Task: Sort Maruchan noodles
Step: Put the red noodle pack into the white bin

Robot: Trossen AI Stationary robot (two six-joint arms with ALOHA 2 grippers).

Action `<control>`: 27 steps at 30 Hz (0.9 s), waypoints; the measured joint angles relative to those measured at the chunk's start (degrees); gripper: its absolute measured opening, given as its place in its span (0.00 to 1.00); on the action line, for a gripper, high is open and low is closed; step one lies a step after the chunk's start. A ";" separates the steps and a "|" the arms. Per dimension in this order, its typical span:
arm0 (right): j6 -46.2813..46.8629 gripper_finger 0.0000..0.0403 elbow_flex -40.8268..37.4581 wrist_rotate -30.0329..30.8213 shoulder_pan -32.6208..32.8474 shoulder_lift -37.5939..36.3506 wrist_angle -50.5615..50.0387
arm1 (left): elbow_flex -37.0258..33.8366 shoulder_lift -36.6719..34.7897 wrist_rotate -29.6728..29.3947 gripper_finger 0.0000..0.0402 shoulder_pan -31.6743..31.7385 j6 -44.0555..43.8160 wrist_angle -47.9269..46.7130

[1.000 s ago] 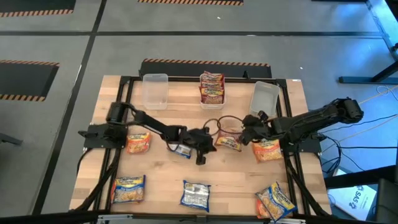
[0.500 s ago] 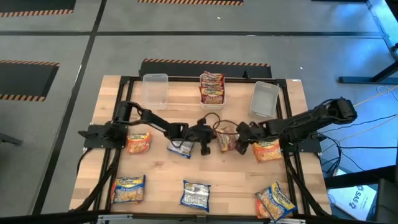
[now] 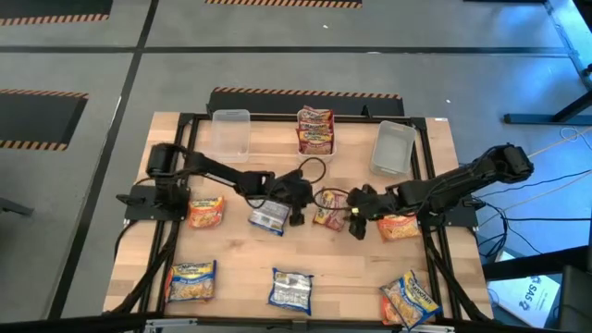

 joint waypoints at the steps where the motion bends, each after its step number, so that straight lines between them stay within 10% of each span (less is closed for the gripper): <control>1: -1.03 0.37 1.13 3.76 -0.34 0.13 -2.35 | 0.00 -0.44 2.51 0.04 -0.70 0.05 0.79; 7: -4.54 0.37 1.66 20.72 -6.37 2.27 -6.08 | -0.66 3.32 7.95 0.04 -6.52 -0.14 11.40; 17: -3.57 0.37 0.58 1.32 -8.14 9.58 -3.60 | -0.85 10.04 -8.19 0.04 -7.86 -0.62 9.70; 27: 2.63 0.37 1.89 -1.96 0.80 9.92 -0.16 | -0.83 2.56 -13.26 0.04 -5.61 -0.13 -3.83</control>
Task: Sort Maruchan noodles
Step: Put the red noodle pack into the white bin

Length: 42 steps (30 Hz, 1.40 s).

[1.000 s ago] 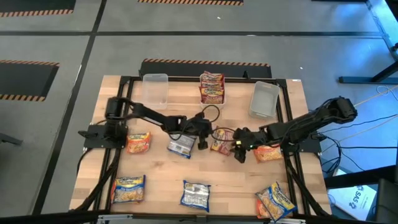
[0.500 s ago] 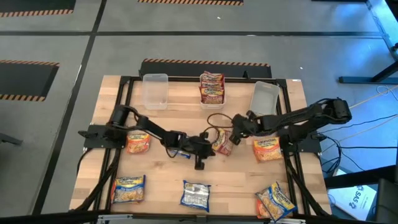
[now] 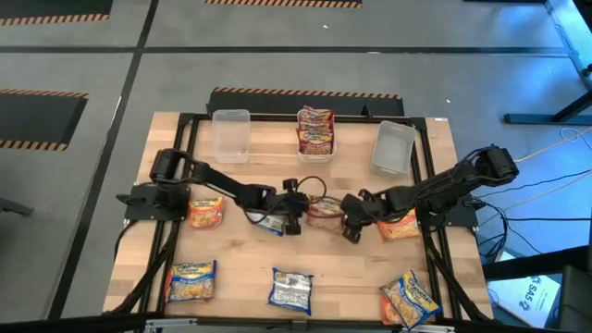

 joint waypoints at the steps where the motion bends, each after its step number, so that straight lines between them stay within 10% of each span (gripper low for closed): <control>1: -0.48 0.37 0.90 -0.25 0.21 -0.44 -1.70 | 0.00 -0.74 0.00 0.04 -0.04 0.02 -0.74; 15: -8.76 0.48 7.24 17.81 -6.50 -4.44 -9.53 | -0.22 -4.78 5.12 0.04 -4.71 0.04 1.04; 42: -19.58 0.79 6.93 -31.00 -25.40 9.81 7.00 | -0.22 5.92 8.80 0.04 -4.41 -0.90 15.48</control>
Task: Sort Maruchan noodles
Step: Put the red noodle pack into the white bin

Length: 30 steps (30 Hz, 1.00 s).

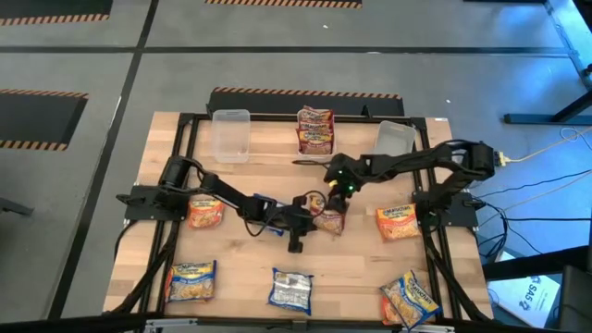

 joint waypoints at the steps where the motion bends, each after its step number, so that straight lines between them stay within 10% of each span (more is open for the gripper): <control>1: 0.04 0.79 0.00 -0.84 0.01 0.42 -0.23 | 0.00 0.00 -0.04 0.04 0.00 0.39 -0.08; 20: 1.01 0.77 0.00 -9.56 0.03 2.38 1.57 | 0.17 5.75 0.03 0.04 1.18 -0.67 3.59; 30: 0.04 0.47 0.00 -10.96 0.08 2.38 1.75 | 0.15 5.49 -0.06 0.04 1.01 2.37 3.14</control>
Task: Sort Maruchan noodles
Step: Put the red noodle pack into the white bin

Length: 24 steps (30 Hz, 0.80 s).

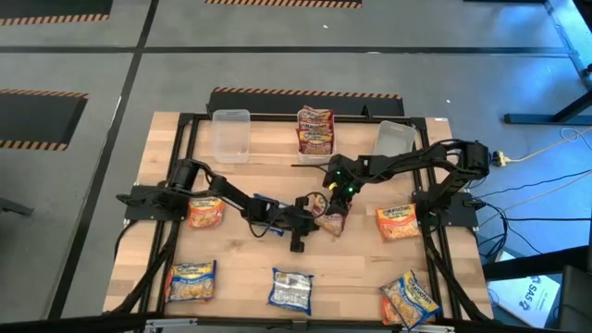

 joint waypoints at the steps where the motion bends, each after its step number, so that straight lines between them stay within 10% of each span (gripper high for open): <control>1: -0.32 0.43 0.00 -0.06 0.00 -0.02 0.08 | -0.04 -0.25 0.03 0.04 0.00 0.04 0.03; 11: -2.53 0.17 1.32 0.03 0.02 -0.04 -0.71 | -0.50 -7.58 0.00 0.04 -1.29 0.13 -11.77; 24: -11.25 0.12 14.06 7.09 0.02 -1.86 -15.97 | -3.92 -28.58 -6.55 0.04 -5.61 -0.39 -37.09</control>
